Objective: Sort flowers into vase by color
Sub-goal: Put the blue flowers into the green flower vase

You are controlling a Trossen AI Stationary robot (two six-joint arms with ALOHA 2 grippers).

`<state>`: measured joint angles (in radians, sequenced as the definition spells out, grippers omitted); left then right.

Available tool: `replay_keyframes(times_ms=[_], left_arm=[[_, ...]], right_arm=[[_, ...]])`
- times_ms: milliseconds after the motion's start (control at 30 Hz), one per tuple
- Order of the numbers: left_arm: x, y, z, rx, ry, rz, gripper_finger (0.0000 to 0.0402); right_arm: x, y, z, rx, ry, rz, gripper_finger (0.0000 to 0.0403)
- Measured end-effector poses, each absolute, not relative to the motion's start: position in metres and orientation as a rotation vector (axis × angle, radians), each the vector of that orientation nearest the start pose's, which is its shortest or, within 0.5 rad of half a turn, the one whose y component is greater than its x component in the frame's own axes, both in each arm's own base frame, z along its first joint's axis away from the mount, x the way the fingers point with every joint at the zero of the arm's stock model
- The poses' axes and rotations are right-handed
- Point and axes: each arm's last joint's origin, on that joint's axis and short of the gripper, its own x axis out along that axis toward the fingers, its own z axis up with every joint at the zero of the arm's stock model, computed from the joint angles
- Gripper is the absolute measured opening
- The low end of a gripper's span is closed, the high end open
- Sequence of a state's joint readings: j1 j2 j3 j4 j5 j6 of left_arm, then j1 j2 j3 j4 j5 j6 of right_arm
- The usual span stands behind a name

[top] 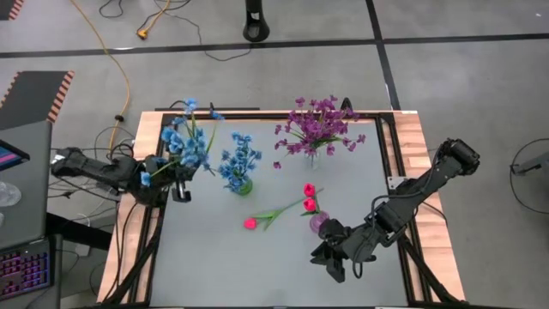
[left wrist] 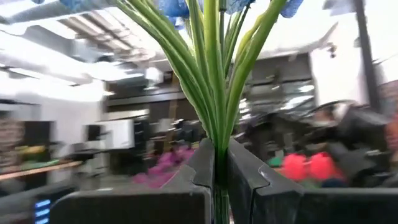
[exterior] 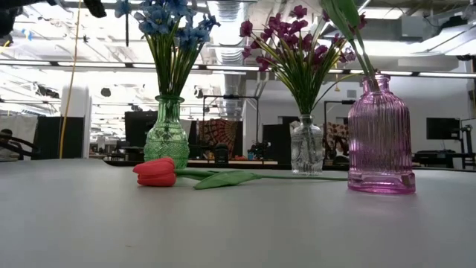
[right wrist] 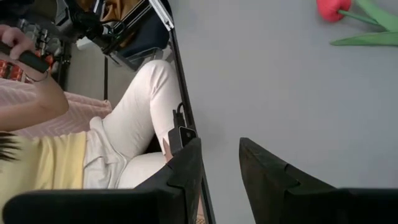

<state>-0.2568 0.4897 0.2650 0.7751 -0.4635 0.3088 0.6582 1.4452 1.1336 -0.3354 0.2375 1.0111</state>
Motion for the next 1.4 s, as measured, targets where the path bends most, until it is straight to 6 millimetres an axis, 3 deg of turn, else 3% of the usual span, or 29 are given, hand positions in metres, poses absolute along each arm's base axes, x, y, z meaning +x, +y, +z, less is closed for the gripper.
replay_keyframes(times_ms=[200, 633, 1000, 1200, 1400], left_arm=[[0.120, -0.017, 0.279, 0.075, -0.515, 0.126, 0.0003], [0.092, -0.010, 0.291, 0.032, -0.644, 0.187, 0.0004], [0.071, -0.006, 0.306, 0.047, -0.859, 0.205, 0.0004], [0.076, -0.005, 0.303, 0.072, -0.791, 0.296, 0.0004], [0.099, -0.008, 0.295, 0.105, -0.670, 0.303, 0.0004]], right_arm=[[0.253, 0.187, 0.290, 0.685, 0.723, 0.072, 0.0136], [0.253, 0.187, 0.290, 0.654, 0.721, 0.083, 0.0136], [0.253, 0.187, 0.290, 0.653, 0.720, 0.084, 0.0136], [0.253, 0.187, 0.290, 0.653, 0.720, 0.084, 0.0136], [0.253, 0.187, 0.290, 0.651, 0.720, 0.085, 0.0136]])
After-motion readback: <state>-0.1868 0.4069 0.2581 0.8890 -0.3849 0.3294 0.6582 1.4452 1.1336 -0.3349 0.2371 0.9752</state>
